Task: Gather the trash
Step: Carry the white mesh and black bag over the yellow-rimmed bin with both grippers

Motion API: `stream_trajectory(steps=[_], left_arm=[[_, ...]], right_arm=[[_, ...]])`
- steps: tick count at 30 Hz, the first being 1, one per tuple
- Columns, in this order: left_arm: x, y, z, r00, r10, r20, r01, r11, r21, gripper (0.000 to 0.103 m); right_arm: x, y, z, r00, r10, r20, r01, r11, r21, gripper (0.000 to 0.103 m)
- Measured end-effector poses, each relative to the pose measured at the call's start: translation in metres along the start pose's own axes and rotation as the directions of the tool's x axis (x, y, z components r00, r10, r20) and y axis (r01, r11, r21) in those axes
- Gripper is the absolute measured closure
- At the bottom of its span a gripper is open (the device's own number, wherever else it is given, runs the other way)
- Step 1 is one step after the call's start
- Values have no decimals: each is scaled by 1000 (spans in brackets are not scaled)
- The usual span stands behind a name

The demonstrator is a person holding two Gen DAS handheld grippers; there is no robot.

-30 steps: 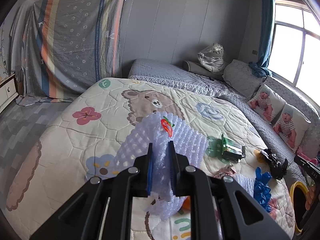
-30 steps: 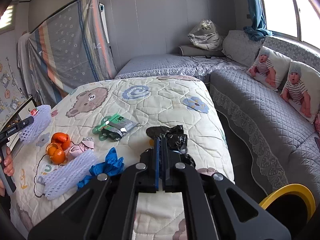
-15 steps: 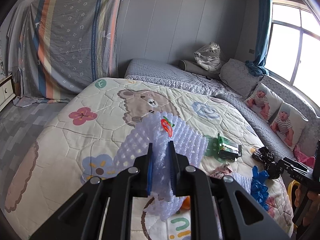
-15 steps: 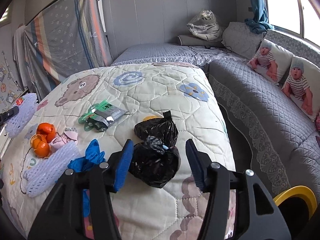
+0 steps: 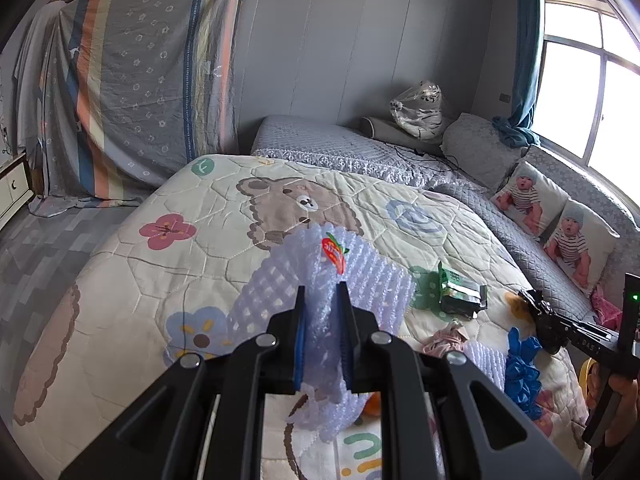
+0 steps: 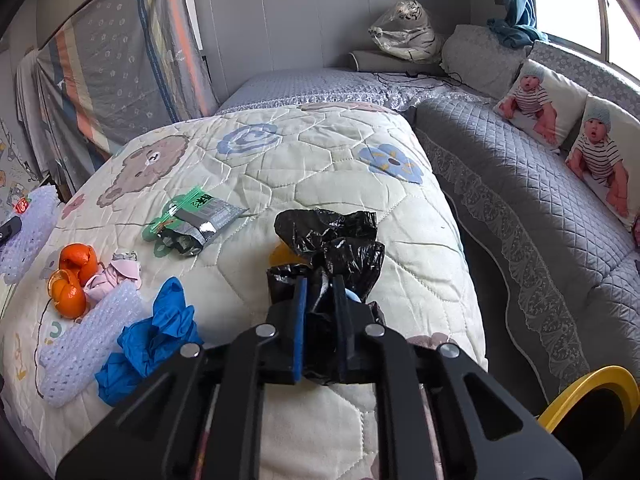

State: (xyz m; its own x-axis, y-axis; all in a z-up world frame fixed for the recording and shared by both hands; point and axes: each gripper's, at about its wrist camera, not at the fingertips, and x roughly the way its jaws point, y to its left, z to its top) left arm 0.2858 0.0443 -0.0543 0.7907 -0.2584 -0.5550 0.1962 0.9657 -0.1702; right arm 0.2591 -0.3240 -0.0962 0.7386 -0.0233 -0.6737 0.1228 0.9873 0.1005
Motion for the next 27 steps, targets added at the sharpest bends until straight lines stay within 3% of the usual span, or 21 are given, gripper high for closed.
stream_trajectory(steps=[9,14,20,27], left_arm=[[-9,-37,3,998,-58,9,58,997,49,90],[-13,-71,0,992,-124,7,123,989,84,90],[-13,-123,-6,976,-217,-7,216,966,140,90],[-13,-182,-21,945,-323,-48,326,927,185,90]], right_arm=[[-33,-9,0,998,24,55,-24,1000,0,93],[-65,-23,-4,995,22,97,-24,1000,16,93],[-102,-48,-16,989,-18,147,12,999,46,93],[-132,-80,-35,980,-87,177,71,993,97,93]])
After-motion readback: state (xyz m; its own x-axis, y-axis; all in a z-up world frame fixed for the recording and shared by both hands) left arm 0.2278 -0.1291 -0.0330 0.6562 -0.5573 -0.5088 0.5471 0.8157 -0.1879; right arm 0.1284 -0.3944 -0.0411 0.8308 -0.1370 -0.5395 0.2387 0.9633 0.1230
